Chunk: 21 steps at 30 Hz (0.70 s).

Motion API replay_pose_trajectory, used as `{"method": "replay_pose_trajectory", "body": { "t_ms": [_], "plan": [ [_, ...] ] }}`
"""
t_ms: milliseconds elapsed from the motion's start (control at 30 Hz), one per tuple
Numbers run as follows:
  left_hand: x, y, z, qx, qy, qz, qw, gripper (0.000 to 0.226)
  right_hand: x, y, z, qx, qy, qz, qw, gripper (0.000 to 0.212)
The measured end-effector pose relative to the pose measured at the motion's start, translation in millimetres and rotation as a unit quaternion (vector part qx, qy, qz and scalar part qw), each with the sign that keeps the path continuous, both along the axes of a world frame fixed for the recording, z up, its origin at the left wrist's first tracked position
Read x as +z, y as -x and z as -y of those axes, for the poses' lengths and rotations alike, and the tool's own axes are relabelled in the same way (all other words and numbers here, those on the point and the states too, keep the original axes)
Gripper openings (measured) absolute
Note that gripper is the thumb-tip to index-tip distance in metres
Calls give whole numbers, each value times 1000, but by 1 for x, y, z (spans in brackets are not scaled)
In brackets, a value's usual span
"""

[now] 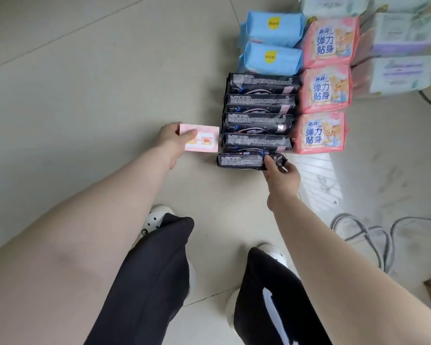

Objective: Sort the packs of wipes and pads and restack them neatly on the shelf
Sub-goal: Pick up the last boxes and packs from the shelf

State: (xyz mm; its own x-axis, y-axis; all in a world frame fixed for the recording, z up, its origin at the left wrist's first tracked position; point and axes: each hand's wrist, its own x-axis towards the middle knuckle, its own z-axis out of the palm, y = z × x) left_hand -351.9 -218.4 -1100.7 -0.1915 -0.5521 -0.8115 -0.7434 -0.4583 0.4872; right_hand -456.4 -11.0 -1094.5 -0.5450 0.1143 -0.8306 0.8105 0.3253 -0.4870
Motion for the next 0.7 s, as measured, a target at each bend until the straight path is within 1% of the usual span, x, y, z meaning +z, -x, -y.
{"method": "replay_pose_trajectory", "body": {
  "t_ms": [67,200,333,367,433,533,633,700],
  "plan": [
    [-2,2,-1,-2,7,0,1000,42,3,-5,4,-18,8,10,1000,58],
    [0,5,-3,-12,18,15,1000,60,7,-12,11,-25,22,56,998,50],
    [2,4,-5,-29,26,22,999,70,13,-9,17,-43,11,78,996,58],
    [2,3,-4,-31,31,24,999,71,16,-8,17,-44,5,81,996,57],
    [2,2,-6,-29,31,26,999,69,19,-7,17,-55,-3,80,995,51],
    [0,2,-9,-24,33,26,999,53,20,-3,16,-84,-12,81,993,46],
    [-2,4,-11,-16,36,21,999,46,24,-1,16,-86,-10,90,992,46],
    [-4,6,-13,-15,41,22,999,46,25,-1,16,-74,-13,89,993,54]
  ]
}}
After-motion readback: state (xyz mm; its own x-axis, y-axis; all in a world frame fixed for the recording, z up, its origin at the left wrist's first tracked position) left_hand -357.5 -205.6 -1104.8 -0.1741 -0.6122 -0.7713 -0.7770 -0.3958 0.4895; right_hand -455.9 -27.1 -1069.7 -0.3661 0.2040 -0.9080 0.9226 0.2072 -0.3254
